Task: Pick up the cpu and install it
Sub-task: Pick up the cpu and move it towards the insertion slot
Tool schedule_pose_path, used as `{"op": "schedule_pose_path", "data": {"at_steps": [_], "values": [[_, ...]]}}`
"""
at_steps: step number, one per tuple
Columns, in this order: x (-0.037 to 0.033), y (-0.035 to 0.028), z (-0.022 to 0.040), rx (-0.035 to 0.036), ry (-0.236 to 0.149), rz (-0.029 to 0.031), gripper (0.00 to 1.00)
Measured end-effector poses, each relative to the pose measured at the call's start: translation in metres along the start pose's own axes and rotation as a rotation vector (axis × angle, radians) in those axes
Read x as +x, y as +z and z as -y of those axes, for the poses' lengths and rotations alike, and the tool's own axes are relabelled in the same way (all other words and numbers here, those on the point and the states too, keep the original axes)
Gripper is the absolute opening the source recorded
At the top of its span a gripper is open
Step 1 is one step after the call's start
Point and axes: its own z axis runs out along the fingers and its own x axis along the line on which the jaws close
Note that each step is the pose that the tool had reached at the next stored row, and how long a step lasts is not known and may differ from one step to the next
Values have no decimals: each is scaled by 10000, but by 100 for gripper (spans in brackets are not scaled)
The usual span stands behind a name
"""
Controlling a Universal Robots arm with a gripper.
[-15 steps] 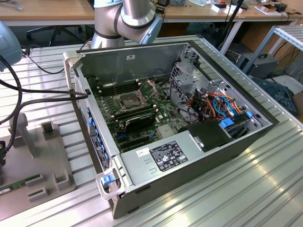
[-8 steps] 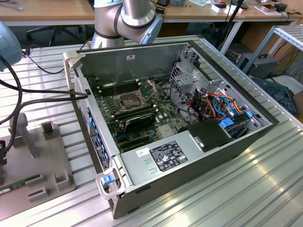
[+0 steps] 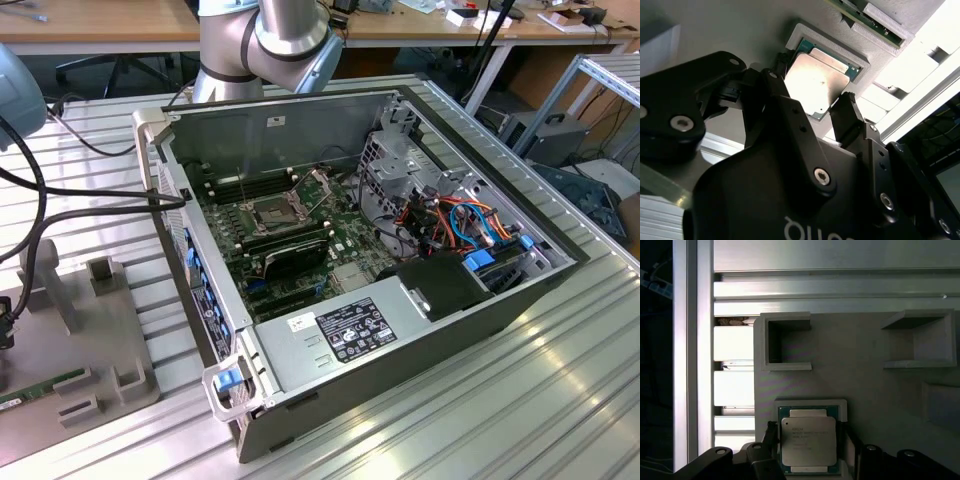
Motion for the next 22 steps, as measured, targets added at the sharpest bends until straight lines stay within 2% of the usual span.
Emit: {"op": "schedule_pose_path", "data": {"at_steps": [5,6,15,22], "values": [[0,-2,0,2,0,-2,61],[0,-2,0,1,0,-2,55],[0,-3,0,0,1,0,54],[2,-58,-3,1,1,-1,54]]}}
